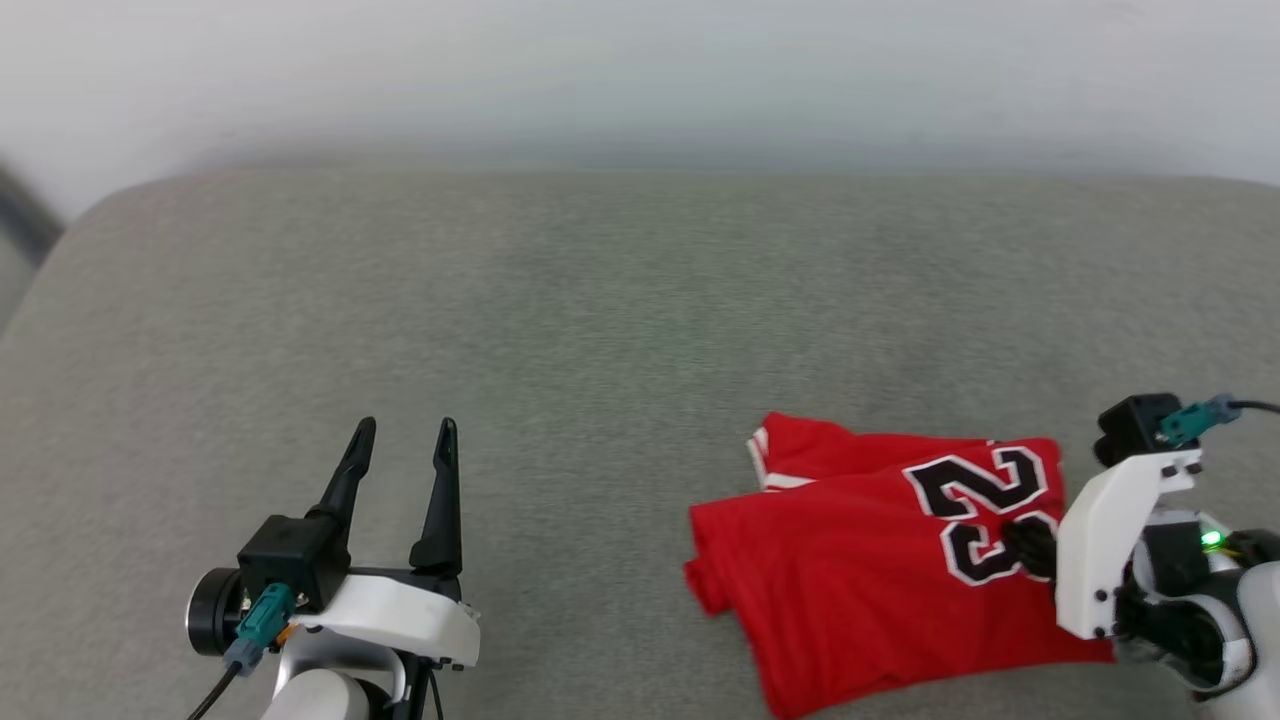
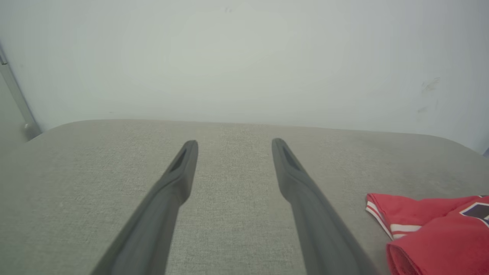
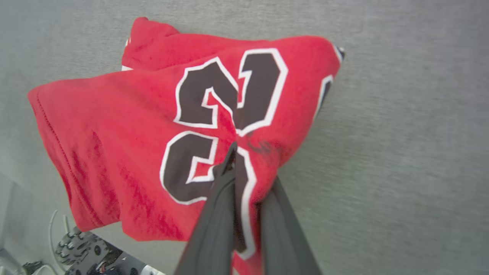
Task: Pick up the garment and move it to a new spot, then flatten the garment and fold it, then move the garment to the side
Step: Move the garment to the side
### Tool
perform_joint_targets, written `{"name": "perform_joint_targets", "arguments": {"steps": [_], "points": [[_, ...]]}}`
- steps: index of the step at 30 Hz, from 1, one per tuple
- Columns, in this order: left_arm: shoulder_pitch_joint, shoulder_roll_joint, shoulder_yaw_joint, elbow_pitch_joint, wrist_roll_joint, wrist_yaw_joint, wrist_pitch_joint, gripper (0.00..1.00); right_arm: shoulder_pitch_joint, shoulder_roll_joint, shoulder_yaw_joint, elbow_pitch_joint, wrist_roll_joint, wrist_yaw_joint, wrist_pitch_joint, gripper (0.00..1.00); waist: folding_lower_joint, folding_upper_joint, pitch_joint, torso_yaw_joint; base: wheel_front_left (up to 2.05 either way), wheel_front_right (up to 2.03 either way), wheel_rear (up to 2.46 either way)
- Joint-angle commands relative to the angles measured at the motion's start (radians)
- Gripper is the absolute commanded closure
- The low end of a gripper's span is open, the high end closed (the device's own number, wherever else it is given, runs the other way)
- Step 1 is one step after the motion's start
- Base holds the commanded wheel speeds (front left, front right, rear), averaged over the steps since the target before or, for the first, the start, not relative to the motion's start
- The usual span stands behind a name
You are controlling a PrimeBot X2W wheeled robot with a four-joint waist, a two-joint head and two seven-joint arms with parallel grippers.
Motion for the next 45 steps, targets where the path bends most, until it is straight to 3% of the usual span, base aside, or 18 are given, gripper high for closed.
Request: {"name": "perform_joint_targets", "arguments": {"steps": [1,4,9,15,21,32,33,34,35,36,45], "points": [[0.002,0.000,0.005,-0.009,0.009,-0.002,-0.002,0.00,-0.018,-0.020,0.001,-0.010,-0.029,-0.001,-0.002,1.00,0.0000,-0.0001,0.002,-0.077,0.00,0.00,0.00],[-0.009,0.005,0.006,-0.031,0.016,-0.006,-0.002,0.00,-0.031,-0.053,-0.010,-0.024,-0.103,-0.001,0.003,1.00,0.0000,-0.0001,0.032,-0.177,0.00,0.00,0.00],[-0.038,0.020,0.006,-0.070,0.029,-0.007,0.002,0.00,-0.092,-0.054,-0.029,0.019,-0.148,-0.001,-0.051,1.00,0.0000,-0.0001,0.110,-0.306,0.00,0.00,0.00],[-0.109,0.059,-0.003,-0.144,0.060,-0.019,0.041,0.00,-0.201,-0.070,-0.074,0.115,-0.192,-0.001,-0.158,1.00,0.0000,-0.0001,0.248,-0.402,0.00,0.00,0.00],[-0.207,0.097,-0.024,-0.220,0.090,-0.041,0.105,0.00,-0.328,-0.086,-0.183,0.225,-0.249,-0.001,-0.288,1.00,0.0000,-0.0001,0.397,-0.430,0.00,0.00,0.00],[-0.351,0.129,-0.054,-0.308,0.139,-0.073,0.165,0.00,-0.494,-0.095,-0.406,0.390,-0.399,-0.001,-0.542,1.00,0.0000,-0.0001,0.578,-0.391,0.00,0.00,0.00],[-0.356,0.130,-0.055,-0.312,0.140,-0.074,0.169,0.00,-0.502,-0.085,-0.418,0.407,-0.413,-0.001,-0.560,0.83,0.0000,-0.0001,0.584,-0.389,0.00,0.00,0.00],[-0.362,0.131,-0.055,-0.316,0.142,-0.074,0.169,0.00,-0.511,-0.077,-0.428,0.423,-0.426,-0.001,-0.579,0.56,0.0000,-0.0001,0.589,-0.387,0.00,0.00,0.00],[-0.367,0.132,-0.055,-0.320,0.141,-0.074,0.168,0.00,-0.517,-0.071,-0.437,0.438,-0.437,-0.001,-0.599,0.10,0.0000,-0.0001,0.592,-0.386,0.00,0.00,0.00],[-0.371,0.134,-0.054,-0.322,0.142,-0.073,0.168,0.00,-0.522,-0.067,-0.448,0.453,-0.450,-0.001,-0.620,0.00,0.0000,-0.0001,0.592,-0.385,0.00,0.00,0.00],[-0.319,0.123,-0.053,-0.275,0.119,-0.059,0.130,0.00,-0.488,-0.050,-0.520,0.514,-0.564,-0.001,-0.790,0.00,0.0000,-0.0001,0.489,-0.380,0.00,0.00,0.00]]}}
